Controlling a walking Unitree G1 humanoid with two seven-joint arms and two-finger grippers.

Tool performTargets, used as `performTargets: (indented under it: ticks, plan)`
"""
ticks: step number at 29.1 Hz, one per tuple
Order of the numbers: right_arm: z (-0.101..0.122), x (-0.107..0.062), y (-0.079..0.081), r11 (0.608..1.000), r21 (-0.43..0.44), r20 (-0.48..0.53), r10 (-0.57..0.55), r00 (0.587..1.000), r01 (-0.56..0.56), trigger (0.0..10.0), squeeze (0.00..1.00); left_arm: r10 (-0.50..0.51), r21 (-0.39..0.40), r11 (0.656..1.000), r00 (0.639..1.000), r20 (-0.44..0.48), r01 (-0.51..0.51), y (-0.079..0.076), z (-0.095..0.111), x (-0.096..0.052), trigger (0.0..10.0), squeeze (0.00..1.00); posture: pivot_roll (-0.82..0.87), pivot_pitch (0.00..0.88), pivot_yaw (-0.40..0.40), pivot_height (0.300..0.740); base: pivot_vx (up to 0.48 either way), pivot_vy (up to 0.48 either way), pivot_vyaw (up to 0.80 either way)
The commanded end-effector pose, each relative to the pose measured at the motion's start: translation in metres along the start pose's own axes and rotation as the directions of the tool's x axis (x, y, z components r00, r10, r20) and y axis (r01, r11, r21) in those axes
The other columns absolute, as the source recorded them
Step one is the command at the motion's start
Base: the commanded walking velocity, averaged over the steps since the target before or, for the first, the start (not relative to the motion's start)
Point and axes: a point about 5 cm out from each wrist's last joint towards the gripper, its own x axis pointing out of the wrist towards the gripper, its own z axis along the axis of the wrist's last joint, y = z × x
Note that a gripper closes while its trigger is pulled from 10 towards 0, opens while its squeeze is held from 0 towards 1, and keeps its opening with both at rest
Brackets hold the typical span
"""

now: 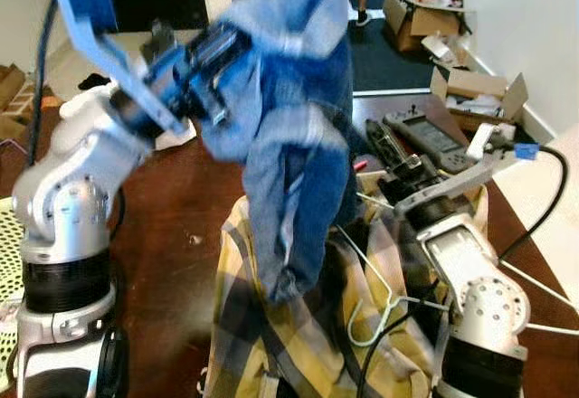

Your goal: Hang hanger

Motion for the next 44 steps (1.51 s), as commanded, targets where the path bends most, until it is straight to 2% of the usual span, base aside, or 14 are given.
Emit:
performTargets:
  ticks: [1,6,11,13,16,19,20,22,23,25,30,33,35,44]
  plan:
    - [0.005,-0.003,-0.001,1.0,0.002,0.016,-0.009,1.0,0.009,10.0,0.0,-0.042,-0.056,0.998,0.997,-0.062,0.039,-0.009,-0.006,-0.006,10.0,0.0,0.03,0.141,0.033,0.74,0.0,0.0,0.0]
    - [0.006,-0.002,-0.006,1.0,-0.016,-0.01,-0.016,1.0,0.015,10.0,0.0,-0.066,-0.143,0.99,0.907,-0.415,0.007,-0.04,-0.047,-0.066,10.0,0.0,0.06,0.159,0.019,0.74,0.0,0.0,0.0]
    - [0.005,-0.001,-0.007,1.0,-0.02,-0.024,-0.012,1.0,0.012,10.0,0.0,-0.04,-0.149,0.988,0.848,-0.528,-0.046,-0.047,-0.055,-0.089,10.0,0.0,0.07,0.159,0.016,0.74,0.0,0.0,0.0]
    - [-0.002,0.002,-0.006,1.0,-0.024,-0.065,0.0,0.998,-0.001,10.0,0.0,0.084,-0.062,0.983,0.727,-0.681,-0.172,-0.037,-0.065,-0.116,10.0,0.0,0.08,0.162,0.004,0.74,0.0,0.0,0.0]
    - [-0.008,0.003,-0.006,0.998,-0.069,-0.114,-0.005,0.993,-0.003,10.0,0.0,0.149,-0.01,0.972,0.646,-0.749,-0.235,-0.031,-0.071,-0.13,10.0,0.0,0.08,0.162,0.004,0.74,0.0,0.0,0.0]
    - [-0.008,0.003,-0.006,0.998,-0.069,-0.114,-0.005,0.993,-0.003,10.0,0.0,0.149,-0.01,0.972,0.646,-0.749,-0.235,-0.031,-0.071,-0.13,10.0,0.0,0.08,0.162,0.004,0.74,0.0,0.0,0.0]
    - [-0.014,0.002,-0.008,0.99,-0.144,-0.188,-0.024,0.982,-0.004,10.0,0.0,0.238,0.083,0.951,0.53,-0.814,-0.298,-0.022,-0.079,-0.145,10.0,0.47,0.08,0.165,0.001,0.74,0.0,0.0,0.0]
    - [-0.014,0.002,-0.008,0.99,-0.144,-0.188,-0.024,0.982,-0.004,10.0,0.0,0.238,0.083,0.951,0.53,-0.814,-0.298,-0.022,-0.079,-0.145,10.0,0.47,0.08,0.165,0.001,0.74,0.0,0.0,0.0]
    - [-0.02,0.0,-0.011,0.979,-0.206,-0.255,-0.052,0.966,-0.002,10.0,0.0,0.293,0.147,0.933,0.46,-0.838,-0.327,-0.018,-0.08,-0.153,10.0,1.0,0.07,0.164,-0.003,0.74,0.0,0.0,0.0]
    - [-0.022,-0.001,-0.014,0.967,-0.253,-0.299,-0.071,0.952,-0.008,10.0,0.0,0.33,0.194,0.923,0.425,-0.843,-0.332,-0.015,-0.077,-0.155,10.0,1.0,0.07,0.162,-0.009,0.74,0.0,0.0,0.0]
    - [-0.023,-0.001,-0.017,0.952,-0.305,-0.339,-0.09,0.936,-0.019,10.0,0.0,0.298,0.167,0.942,0.499,-0.814,-0.29,-0.02,-0.056,-0.144,10.0,1.0,0.07,0.162,-0.013,0.74,0.0,0.0,0.0]
    - [-0.025,0.001,-0.015,0.948,-0.317,-0.348,-0.076,0.934,-0.041,10.0,0.0,0.099,0.035,0.995,0.785,-0.612,-0.098,-0.037,-0.004,-0.111,10.0,1.0,0.07,0.162,-0.016,0.74,0.0,0.0,0.0]
    - [-0.025,0.002,-0.014,0.95,-0.309,-0.344,-0.062,0.937,-0.051,10.0,0.0,0.05,0.023,0.999,0.85,-0.524,-0.045,-0.039,0.012,-0.104,10.0,1.0,0.07,0.16,-0.018,0.74,0.0,0.0,0.0]
    - [-0.024,0.009,-0.017,0.908,-0.414,-0.347,-0.088,0.934,-0.068,10.0,0.0,0.083,0.056,0.996,0.961,-0.263,-0.071,-0.026,0.043,-0.088,10.0,1.0,0.07,0.16,-0.018,0.74,0.0,0.0,0.0]
